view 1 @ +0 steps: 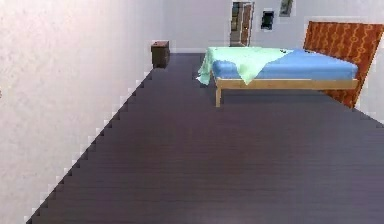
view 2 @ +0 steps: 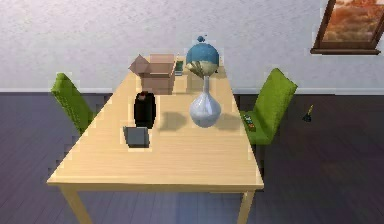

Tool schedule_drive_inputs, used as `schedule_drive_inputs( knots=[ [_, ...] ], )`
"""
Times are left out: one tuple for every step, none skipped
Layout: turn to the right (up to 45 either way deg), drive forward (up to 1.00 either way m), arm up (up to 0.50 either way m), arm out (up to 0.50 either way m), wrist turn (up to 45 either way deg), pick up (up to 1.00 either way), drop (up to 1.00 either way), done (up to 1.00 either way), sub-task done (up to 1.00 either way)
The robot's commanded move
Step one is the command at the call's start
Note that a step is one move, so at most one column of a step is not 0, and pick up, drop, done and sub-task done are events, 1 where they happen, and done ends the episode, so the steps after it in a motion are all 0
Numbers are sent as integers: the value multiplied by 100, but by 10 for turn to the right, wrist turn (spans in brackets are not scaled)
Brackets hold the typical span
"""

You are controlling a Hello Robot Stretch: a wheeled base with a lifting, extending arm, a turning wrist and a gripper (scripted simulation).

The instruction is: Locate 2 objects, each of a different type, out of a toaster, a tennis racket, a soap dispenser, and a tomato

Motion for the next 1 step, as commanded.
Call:
schedule_drive_inputs(
  knots=[
    [-30,0,0,0,0,0,0,0,0]
  ],
)
